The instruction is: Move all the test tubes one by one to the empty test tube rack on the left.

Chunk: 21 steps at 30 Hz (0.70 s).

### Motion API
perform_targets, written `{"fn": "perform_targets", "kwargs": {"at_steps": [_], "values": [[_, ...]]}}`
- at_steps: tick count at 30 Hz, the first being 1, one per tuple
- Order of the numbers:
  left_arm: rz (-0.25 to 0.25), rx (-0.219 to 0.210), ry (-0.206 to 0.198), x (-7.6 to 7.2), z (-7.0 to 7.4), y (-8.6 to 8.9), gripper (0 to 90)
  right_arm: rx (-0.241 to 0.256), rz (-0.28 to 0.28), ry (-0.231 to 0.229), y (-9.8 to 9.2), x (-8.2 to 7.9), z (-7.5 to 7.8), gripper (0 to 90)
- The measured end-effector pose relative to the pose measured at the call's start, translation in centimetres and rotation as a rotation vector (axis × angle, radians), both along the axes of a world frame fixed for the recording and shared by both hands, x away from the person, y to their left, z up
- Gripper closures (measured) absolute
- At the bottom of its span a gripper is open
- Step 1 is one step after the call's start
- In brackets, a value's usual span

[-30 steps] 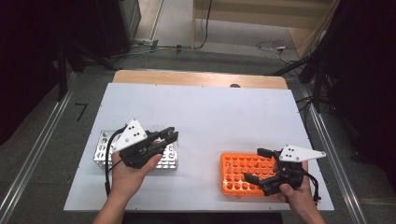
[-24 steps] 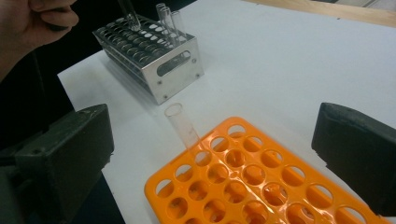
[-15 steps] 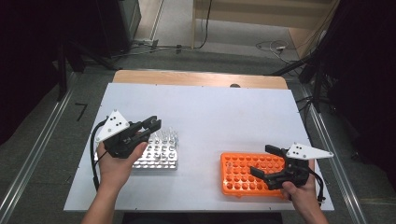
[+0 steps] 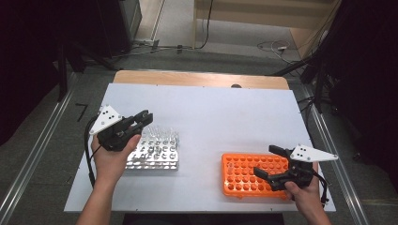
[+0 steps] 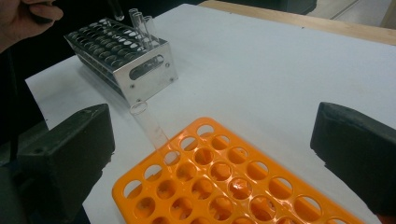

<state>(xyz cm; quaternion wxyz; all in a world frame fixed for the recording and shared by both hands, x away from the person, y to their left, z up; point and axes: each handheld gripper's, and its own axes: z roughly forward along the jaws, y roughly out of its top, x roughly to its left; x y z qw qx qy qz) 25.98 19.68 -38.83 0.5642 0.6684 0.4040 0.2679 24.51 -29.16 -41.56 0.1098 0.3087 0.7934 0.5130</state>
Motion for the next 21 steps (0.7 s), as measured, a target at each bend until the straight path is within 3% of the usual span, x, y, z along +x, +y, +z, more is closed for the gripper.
{"fn": "perform_targets", "kwargs": {"at_steps": [21], "values": [[0.066, -0.017, 0.032, 1.1, -2.0, 1.2, 76.6, -0.009, 0.000, -0.009, -0.2, 0.0, -0.3, 0.5]]}}
